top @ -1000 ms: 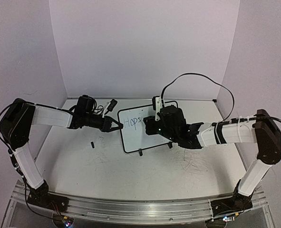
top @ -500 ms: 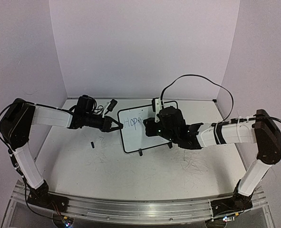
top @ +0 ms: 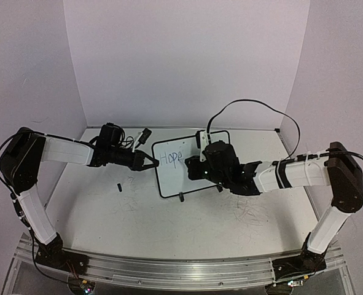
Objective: Write a sentence on the whiteboard
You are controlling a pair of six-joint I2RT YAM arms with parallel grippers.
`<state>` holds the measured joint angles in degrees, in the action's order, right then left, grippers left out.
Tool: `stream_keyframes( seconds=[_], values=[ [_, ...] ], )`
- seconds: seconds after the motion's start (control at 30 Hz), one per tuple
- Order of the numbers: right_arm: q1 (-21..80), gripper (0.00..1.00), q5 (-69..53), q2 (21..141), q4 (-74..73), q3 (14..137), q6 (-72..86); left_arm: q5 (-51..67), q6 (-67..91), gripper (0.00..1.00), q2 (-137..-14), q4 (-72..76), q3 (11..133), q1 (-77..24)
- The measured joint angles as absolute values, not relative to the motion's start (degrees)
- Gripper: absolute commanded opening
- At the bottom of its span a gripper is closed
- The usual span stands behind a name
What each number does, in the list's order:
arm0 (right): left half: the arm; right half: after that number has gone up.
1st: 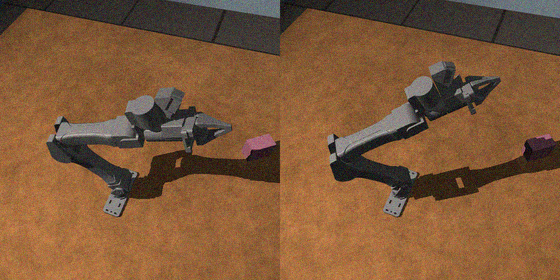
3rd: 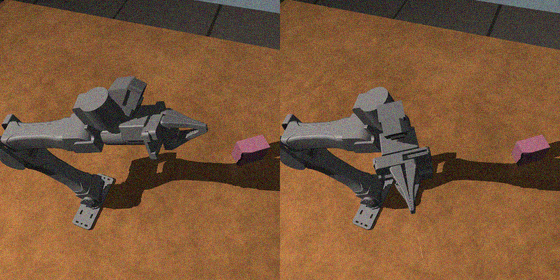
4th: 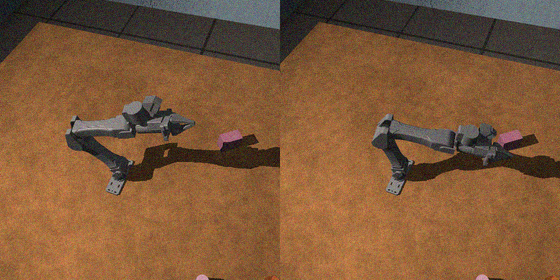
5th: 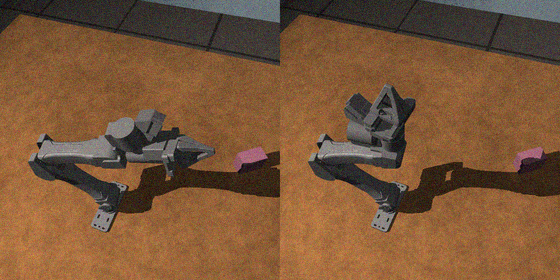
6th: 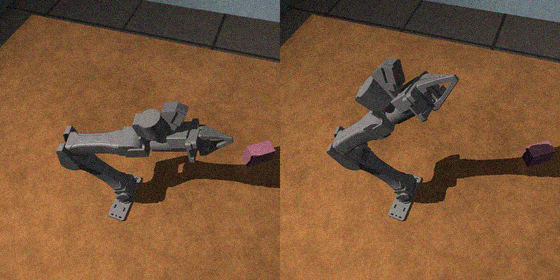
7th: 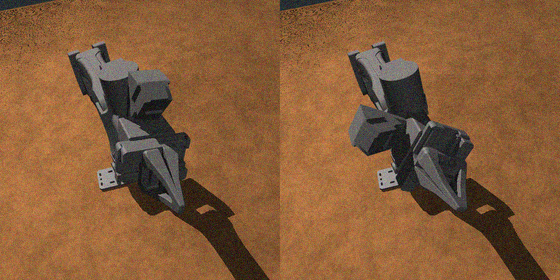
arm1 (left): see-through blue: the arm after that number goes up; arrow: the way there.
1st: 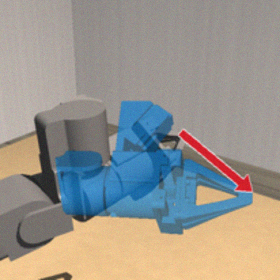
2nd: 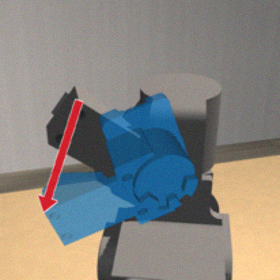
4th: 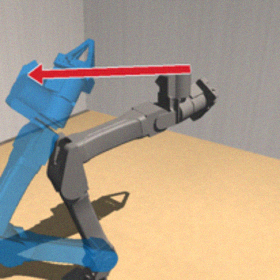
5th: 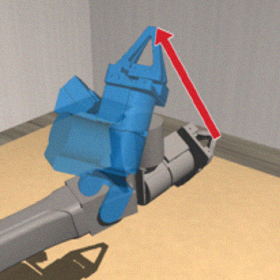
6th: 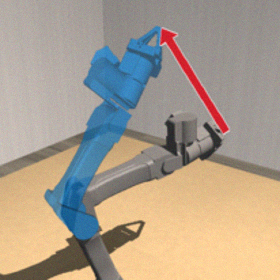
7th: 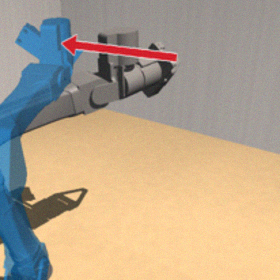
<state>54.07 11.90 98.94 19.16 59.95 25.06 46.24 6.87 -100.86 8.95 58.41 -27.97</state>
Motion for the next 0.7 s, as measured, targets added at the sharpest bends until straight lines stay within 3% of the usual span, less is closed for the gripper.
stream_keyframes(
  seconds=[0.7],
  values=[
    [54.43, 0.0, 14.59, 98.84, 18.57, 59.11, 25.54, 45.87, 6.87, 0.0, -100.86, 8.97, 58.41, -27.97]
  ],
)
